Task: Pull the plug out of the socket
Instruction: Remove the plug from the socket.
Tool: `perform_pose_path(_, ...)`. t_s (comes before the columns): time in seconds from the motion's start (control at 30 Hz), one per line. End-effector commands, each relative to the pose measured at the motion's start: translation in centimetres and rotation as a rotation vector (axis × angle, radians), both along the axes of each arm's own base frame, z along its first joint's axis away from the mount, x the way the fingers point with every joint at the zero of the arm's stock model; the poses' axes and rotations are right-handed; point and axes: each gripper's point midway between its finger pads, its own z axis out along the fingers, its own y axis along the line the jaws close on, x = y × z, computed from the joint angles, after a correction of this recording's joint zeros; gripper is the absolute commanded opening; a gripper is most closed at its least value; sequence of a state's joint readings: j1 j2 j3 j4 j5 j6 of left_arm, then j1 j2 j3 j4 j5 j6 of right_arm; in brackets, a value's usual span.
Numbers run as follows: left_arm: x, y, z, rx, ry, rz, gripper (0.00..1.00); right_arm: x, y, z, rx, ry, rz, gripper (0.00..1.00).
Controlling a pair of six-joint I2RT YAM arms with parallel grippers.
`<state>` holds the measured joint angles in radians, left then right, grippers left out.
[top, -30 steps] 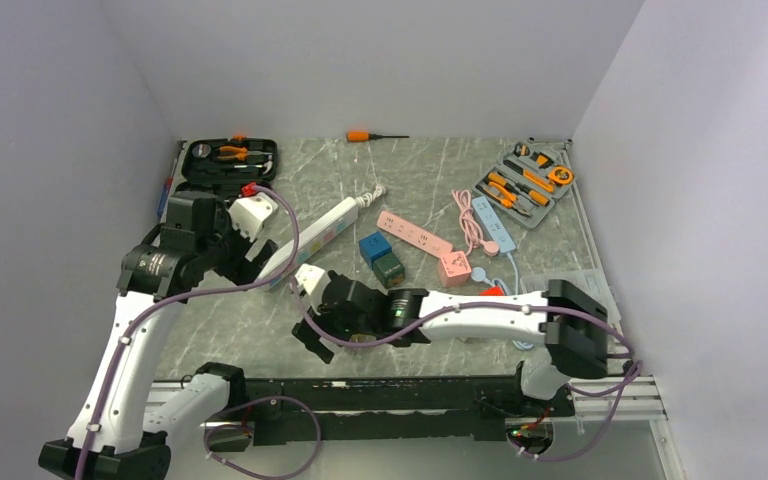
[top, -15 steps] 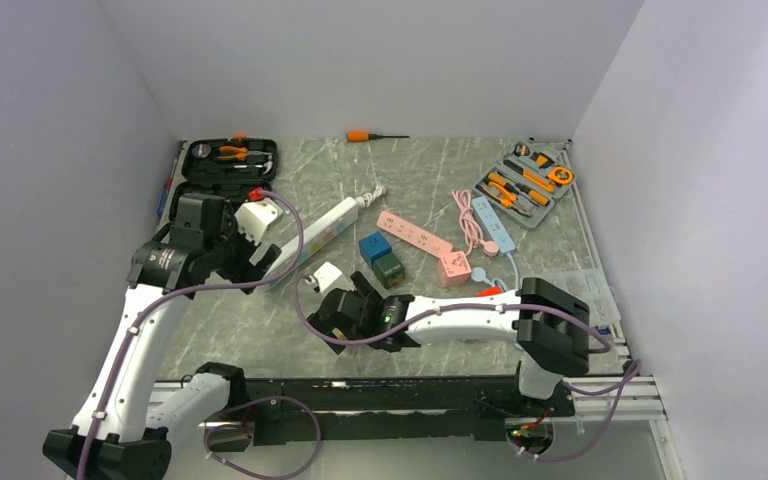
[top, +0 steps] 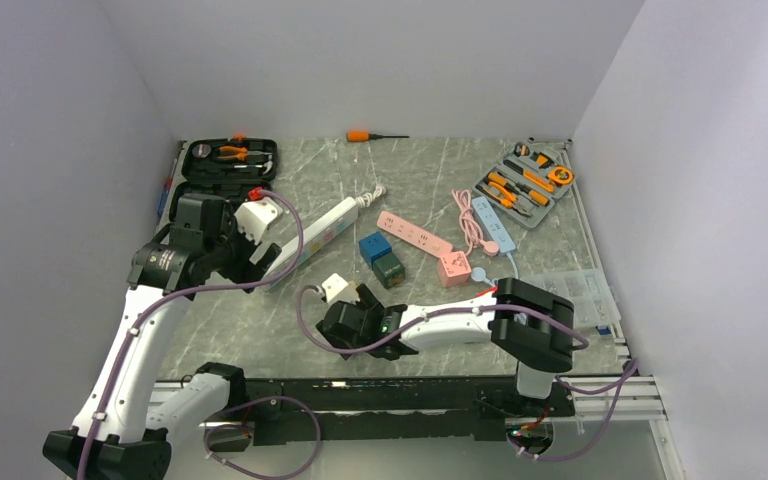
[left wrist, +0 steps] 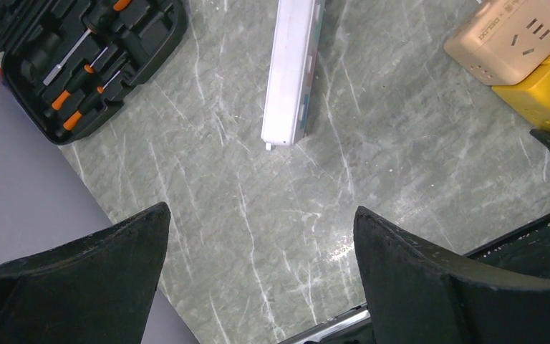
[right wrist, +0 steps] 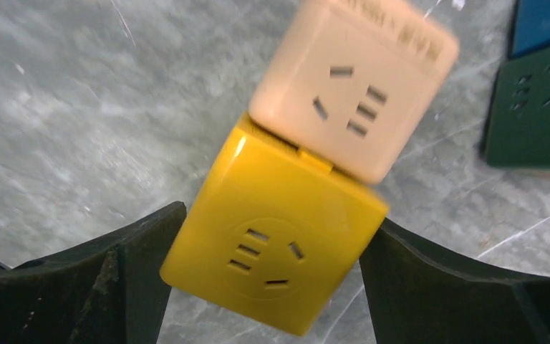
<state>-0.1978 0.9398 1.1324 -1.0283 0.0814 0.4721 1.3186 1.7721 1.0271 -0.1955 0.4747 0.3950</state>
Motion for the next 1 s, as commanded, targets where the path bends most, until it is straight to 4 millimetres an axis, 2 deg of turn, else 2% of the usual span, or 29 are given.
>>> perform_pose_path(0.0, 0.4, -0.6, 0.7, -0.045, -0.021, 0.003, 0.99, 0.5, -0.3, 0.5, 0.070, -0.013, 0.035, 0.80)
perform_pose_path(0.13, 0.1, -1.1, 0.4, -0.073, -0.024, -0.014, 0.99, 1.2, -0.7, 1.1, 0.077, -0.046, 0.071, 0.38)
perform_pose_path(0.17, -0.1, -1.4, 0.4, -0.085, -0.024, -0.020, 0.99, 1.3, -0.8, 1.3, 0.072, -0.055, 0.077, 0.25)
perform_pose_path(0.23, -0.3, -1.9, 0.3, -0.110, -0.018, -0.043, 0.99, 1.2, -1.0, 1.4, 0.070, -0.056, 0.102, 0.16)
perform_pose_path(0.37, -1.1, -3.3, 0.1, -0.157, -0.026, -0.124, 0.99, 0.5, -1.5, 2.1, 0.094, -0.036, 0.138, 0.11)
perform_pose_path(0.43, -1.6, -3.7, 0.2, -0.157, -0.059, -0.184, 0.99, 0.0, -1.9, 3.1, 0.119, -0.021, 0.138, 0.10)
perform_pose_path(0.53, -2.3, -3.3, 0.4, -0.101, -0.130, -0.263, 0.99, -2.1, -2.2, 5.6, 0.219, 0.055, 0.176, 0.09)
perform_pose_path(0.63, -3.9, -3.3, 0.8, -0.048, -0.202, -0.376, 0.99, -4.2, -2.9, 7.9, 0.299, 0.133, 0.195, 0.03)
perform_pose_path(0.73, -5.9, -4.6, 1.9, -0.045, -0.288, -0.540, 0.99, -6.3, -3.4, 9.9, 0.362, 0.226, 0.239, 0.00)
perform_pose_path(0.8, -6.6, -5.3, 3.0, -0.011, -0.393, -0.647, 0.99, -7.5, -3.2, 11.7, 0.432, 0.292, 0.281, 0.00)
perform_pose_path(0.97, -7.8, -7.2, 4.5, -0.029, -0.504, -0.813, 0.99, -8.0, -2.7, 15.0, 0.481, 0.399, 0.338, 0.00)
